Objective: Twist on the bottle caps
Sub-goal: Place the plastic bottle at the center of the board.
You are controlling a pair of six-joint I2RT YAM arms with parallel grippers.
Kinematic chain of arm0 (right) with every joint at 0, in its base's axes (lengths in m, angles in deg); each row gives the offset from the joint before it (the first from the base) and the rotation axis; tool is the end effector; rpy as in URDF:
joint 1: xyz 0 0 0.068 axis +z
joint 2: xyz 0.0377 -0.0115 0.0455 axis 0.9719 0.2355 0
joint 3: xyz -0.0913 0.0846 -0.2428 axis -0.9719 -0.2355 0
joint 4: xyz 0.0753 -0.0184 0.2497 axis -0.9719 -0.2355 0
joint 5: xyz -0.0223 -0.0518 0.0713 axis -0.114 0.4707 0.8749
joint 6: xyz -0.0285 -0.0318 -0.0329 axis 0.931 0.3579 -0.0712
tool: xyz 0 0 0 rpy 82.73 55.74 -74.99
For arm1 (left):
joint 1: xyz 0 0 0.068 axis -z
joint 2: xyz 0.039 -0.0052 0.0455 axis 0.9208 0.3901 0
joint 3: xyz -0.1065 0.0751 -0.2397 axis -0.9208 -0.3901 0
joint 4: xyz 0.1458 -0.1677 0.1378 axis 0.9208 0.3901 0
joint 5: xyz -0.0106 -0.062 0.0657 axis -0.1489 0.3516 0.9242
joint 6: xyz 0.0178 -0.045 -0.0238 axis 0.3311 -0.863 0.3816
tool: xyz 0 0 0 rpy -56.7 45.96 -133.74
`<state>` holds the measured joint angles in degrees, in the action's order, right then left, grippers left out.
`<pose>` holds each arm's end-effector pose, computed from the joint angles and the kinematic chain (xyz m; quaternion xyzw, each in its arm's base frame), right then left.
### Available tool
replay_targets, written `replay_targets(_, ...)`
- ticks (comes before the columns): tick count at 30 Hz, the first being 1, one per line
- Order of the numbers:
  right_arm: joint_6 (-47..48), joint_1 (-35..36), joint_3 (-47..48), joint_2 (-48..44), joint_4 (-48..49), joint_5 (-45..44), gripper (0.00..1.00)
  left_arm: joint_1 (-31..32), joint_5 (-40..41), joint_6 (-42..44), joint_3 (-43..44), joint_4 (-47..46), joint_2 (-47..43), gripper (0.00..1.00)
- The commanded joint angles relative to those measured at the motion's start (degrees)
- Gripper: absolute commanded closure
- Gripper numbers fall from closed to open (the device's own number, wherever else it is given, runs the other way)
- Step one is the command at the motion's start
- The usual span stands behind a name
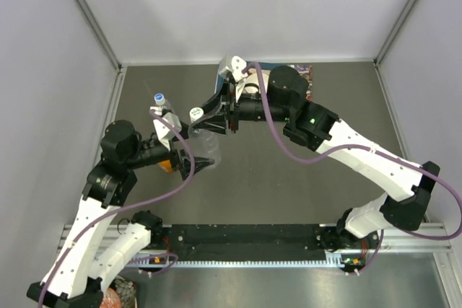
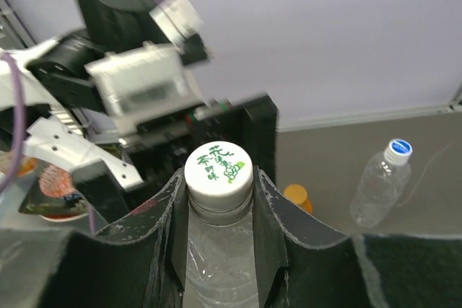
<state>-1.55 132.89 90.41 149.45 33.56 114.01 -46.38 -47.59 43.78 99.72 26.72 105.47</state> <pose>0.1618 0.2793 0.4796 -0.4609 0.5118 0.5304 0.4943 0.1198 -0.0741 0.3832 0.4115 0.6223 -0.4011 0.5315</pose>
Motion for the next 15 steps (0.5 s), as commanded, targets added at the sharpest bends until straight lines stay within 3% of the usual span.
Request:
replay_targets(1,3.6,-0.1,-1.8,-1.7,0.8,-3.5,1.00,-0.2,11.8,2.3,3.3,4.8,-4.1,0.01)
replay_targets(7,5.8,-1.1,-9.2,0.0,7.0,-8.5,1.00,-0.3,25.7,5.7,5.5,10.4,-11.4,0.01)
replay_targets(15,4.4,-1.3,-23.3,9.9,39.6,-20.4,1.00,-0.2,34.7,5.9,2.3,13.7,-19.4,0.01)
